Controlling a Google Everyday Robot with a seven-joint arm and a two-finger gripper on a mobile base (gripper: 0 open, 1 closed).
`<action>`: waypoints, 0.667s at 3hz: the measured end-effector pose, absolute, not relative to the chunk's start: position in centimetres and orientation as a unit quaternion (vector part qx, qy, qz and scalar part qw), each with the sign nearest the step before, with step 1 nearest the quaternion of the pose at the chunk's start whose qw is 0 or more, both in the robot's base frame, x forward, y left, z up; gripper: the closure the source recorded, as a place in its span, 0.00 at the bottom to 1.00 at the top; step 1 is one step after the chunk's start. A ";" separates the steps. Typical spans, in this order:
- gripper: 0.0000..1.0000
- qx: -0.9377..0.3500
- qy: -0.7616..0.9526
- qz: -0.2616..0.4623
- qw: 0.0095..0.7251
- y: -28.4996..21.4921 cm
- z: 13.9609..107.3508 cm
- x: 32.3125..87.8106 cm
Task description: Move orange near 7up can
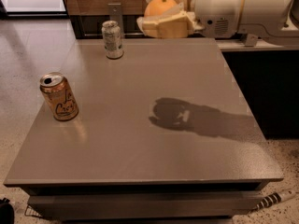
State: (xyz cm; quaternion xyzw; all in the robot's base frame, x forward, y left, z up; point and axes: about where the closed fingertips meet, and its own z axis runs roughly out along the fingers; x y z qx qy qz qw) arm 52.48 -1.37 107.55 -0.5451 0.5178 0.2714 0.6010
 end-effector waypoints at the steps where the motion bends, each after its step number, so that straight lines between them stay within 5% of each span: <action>1: 1.00 -0.509 0.543 0.265 0.613 -1.5 109.9 57.2; 2: 1.00 -0.510 0.543 0.265 0.613 -1.5 109.9 57.2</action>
Offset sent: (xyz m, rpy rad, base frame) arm 0.0391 -0.0043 0.0180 0.0290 0.0183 -0.0665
